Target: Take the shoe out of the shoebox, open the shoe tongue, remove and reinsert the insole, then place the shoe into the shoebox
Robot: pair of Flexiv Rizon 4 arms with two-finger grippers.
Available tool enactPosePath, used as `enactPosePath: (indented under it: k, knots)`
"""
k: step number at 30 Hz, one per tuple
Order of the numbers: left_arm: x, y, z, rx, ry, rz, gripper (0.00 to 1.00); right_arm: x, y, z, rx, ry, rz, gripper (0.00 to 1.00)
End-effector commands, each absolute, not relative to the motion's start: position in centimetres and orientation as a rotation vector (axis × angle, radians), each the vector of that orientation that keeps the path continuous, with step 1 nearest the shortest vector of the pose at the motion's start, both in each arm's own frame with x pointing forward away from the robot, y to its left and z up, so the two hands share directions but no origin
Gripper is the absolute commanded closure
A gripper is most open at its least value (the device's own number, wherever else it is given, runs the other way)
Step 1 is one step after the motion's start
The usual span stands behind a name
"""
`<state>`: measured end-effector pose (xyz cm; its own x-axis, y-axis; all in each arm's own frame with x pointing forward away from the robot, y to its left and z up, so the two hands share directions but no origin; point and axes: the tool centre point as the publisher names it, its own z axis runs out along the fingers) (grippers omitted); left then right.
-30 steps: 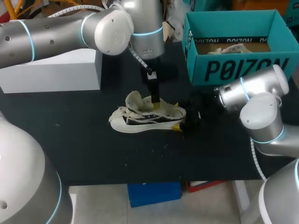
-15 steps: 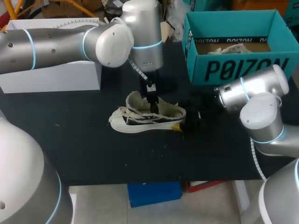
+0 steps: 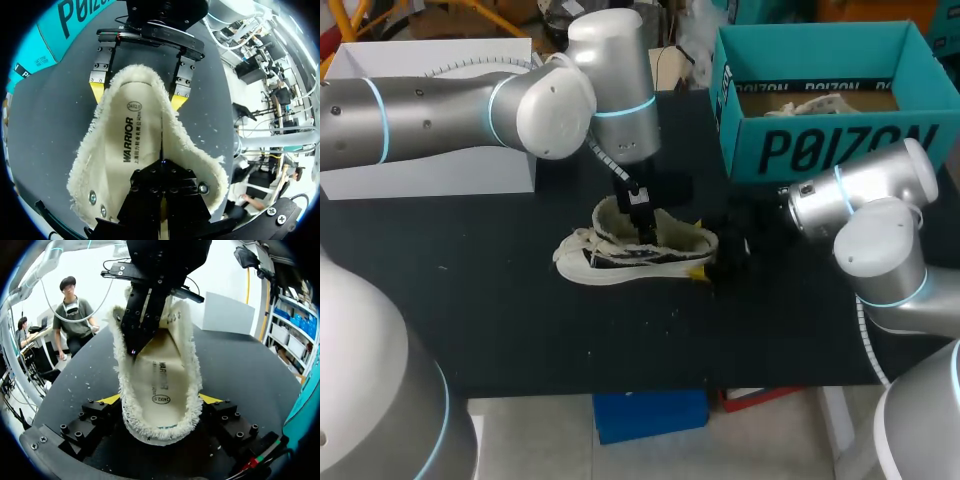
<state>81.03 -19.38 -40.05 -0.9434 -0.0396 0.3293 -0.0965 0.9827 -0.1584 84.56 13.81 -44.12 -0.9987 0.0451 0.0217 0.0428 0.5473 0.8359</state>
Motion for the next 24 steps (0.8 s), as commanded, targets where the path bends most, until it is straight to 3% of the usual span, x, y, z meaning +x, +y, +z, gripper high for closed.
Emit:
enactPosePath:
  k: [1,24]
  knots:
    - [80.7,-19.0,-40.2,0.103,-2.808,0.272,1.00,84.6,14.0,-44.3,0.081,2.763,1.488,1.00]
    - [80.8,-20.1,-41.2,0.053,-2.816,0.340,1.00,84.6,14.0,-44.3,0.081,2.763,1.488,1.00]
